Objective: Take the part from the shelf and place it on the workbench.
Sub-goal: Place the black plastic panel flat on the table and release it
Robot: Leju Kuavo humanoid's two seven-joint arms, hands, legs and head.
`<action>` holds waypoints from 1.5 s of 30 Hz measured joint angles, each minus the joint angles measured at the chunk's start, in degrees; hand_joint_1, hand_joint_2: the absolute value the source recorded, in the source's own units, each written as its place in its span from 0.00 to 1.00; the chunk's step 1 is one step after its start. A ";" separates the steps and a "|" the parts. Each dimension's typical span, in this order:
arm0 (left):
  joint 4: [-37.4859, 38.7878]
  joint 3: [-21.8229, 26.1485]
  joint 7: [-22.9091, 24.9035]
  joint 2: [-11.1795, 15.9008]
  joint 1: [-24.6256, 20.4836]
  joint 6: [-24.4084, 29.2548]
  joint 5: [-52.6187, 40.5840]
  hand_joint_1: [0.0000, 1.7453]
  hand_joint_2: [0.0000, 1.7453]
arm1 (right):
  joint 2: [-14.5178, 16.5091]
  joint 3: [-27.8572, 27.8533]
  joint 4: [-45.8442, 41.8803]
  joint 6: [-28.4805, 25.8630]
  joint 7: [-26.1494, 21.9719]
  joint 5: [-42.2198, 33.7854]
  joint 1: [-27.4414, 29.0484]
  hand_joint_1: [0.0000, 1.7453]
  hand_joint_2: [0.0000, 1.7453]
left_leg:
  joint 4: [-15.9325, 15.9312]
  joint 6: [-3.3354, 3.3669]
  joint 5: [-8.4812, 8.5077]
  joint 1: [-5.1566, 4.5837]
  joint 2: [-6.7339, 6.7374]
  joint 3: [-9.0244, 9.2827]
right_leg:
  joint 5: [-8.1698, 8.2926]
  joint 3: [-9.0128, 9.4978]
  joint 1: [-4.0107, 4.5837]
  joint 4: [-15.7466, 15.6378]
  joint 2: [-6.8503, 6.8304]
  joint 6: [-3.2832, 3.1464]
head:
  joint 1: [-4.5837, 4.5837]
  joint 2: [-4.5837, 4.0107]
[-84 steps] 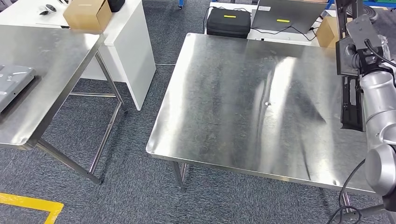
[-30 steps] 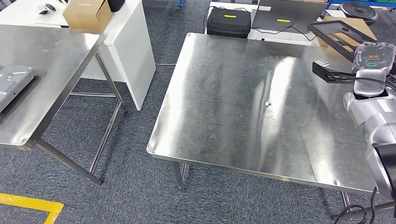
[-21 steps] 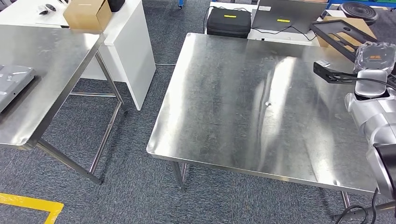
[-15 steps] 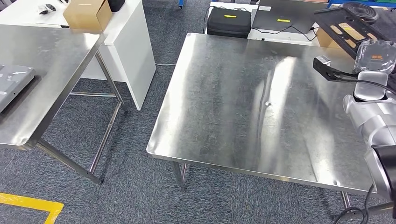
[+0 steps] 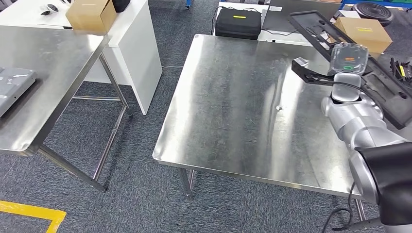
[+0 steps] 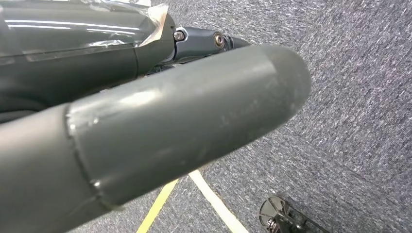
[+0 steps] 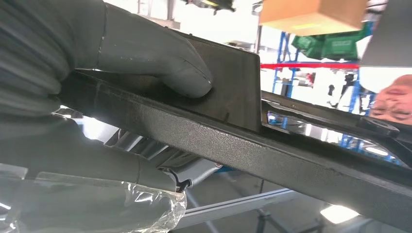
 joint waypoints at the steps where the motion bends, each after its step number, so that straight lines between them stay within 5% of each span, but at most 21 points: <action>1: -0.01 0.03 0.13 0.07 -0.01 0.00 -0.15 0.00 0.00 | 0.55 -0.16 0.00 -0.01 -0.19 0.12 0.00 1.00 1.00 | 0.00 0.00 0.00 0.00 0.00 0.00 | 0.00 0.00 0.00 0.00 0.00 0.00 | 0.01 0.00; 26: -0.01 0.69 3.88 0.35 -0.19 3.00 -0.80 0.00 0.00 | 8.69 -2.10 0.04 0.34 -3.16 3.26 0.85 1.00 1.00 | 0.00 0.00 -0.01 0.00 0.00 -0.01 | 0.00 -0.02 0.00 0.00 0.01 0.00 | 0.01 0.00; 30: -0.01 0.70 4.10 0.35 -0.32 3.23 -0.92 0.00 1.00 | 10.34 -2.28 0.04 0.52 -3.39 4.17 0.85 0.00 1.00 | -0.01 -0.01 0.00 0.00 -0.01 -0.01 | 0.00 -0.02 0.00 0.00 -0.01 0.00 | 0.01 0.00; 44: -0.01 0.96 5.93 -0.22 -0.74 5.64 -0.76 0.00 1.00 | 13.46 -2.30 0.07 1.61 -3.07 5.67 0.83 0.00 1.00 | -0.01 -0.01 0.00 -0.01 -0.01 0.00 | 0.00 0.00 -0.02 0.00 0.00 0.00 | 0.01 0.00; 45: -0.01 1.07 5.99 -0.50 -0.79 6.17 -0.65 0.00 0.75 | 13.49 -2.30 0.07 1.61 -3.02 5.76 0.83 0.00 1.00 | -0.01 -0.01 0.00 -0.01 -0.01 0.00 | 0.00 0.00 -0.02 0.00 0.00 0.00 | 0.01 0.00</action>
